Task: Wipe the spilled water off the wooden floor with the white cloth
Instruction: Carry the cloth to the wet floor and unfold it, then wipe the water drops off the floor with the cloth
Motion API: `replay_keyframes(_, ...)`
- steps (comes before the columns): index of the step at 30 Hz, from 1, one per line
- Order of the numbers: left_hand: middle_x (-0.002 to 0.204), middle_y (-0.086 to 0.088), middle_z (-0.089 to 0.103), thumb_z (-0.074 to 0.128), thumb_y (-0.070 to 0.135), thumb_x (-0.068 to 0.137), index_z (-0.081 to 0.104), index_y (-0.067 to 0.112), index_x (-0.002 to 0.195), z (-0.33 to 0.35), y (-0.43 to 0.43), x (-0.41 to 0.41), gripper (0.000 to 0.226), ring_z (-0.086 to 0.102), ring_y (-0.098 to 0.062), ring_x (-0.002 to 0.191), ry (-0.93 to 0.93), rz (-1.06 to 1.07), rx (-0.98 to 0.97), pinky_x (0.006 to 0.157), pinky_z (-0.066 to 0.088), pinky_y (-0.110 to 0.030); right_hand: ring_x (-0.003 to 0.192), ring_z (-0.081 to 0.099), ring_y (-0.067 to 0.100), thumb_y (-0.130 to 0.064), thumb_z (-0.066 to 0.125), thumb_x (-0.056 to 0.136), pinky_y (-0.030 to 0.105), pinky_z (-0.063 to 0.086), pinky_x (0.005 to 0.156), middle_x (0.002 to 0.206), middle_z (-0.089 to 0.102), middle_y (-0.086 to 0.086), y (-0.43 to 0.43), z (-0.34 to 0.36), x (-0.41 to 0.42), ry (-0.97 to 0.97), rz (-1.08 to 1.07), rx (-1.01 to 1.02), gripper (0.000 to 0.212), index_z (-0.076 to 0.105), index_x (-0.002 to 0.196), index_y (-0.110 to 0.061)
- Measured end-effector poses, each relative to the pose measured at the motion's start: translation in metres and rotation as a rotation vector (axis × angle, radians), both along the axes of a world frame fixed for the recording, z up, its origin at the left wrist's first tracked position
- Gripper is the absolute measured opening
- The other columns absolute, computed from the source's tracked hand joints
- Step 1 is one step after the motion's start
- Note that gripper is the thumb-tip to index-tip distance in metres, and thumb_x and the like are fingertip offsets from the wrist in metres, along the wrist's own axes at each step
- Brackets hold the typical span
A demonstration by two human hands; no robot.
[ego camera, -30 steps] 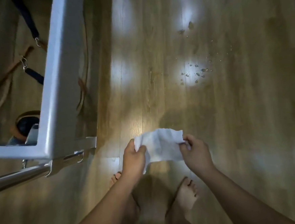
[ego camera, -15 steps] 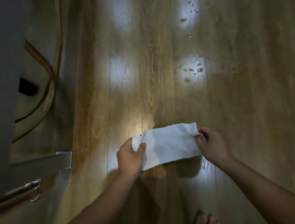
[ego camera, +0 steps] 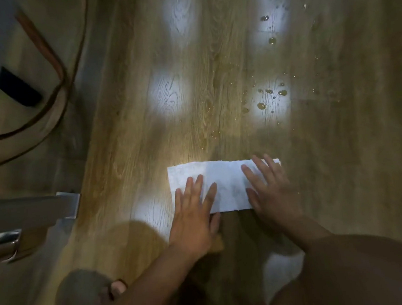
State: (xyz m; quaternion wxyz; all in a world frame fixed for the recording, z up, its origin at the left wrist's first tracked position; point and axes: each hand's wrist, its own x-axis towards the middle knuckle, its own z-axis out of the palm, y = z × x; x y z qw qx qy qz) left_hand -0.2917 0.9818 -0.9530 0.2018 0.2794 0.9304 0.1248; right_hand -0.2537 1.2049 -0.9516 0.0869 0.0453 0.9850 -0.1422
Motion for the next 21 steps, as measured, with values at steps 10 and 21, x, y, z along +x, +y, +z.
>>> replay_keyframes(10,0.166,-0.008,-0.010,0.014,0.071,0.095,-0.002,0.036,0.157,-0.038,0.034,-0.029,0.073,-0.015,-0.041,0.149,0.089,-0.121,-0.207,0.113,-0.004,-0.071,0.150,-0.006,0.034,-0.049,0.031,0.102,0.058,0.005,0.120,0.165,-0.001,0.006,0.023,-0.030,0.018,-0.102,0.252,0.058,0.060,0.011,0.156,-0.033)
replay_keyframes(21,0.151,-0.002,-0.047,-0.016,0.078,0.078,-0.032,0.043,0.146,-0.025,0.041,-0.036,0.078,-0.042,-0.037,0.138,-0.091,-0.099,-0.303,0.110,-0.017,-0.067,0.150,0.003,0.036,-0.048,0.040,0.099,0.060,0.012,0.118,0.164,0.008,0.008,0.026,-0.035,0.020,-0.039,0.269,0.033,0.062,0.021,0.155,-0.029)
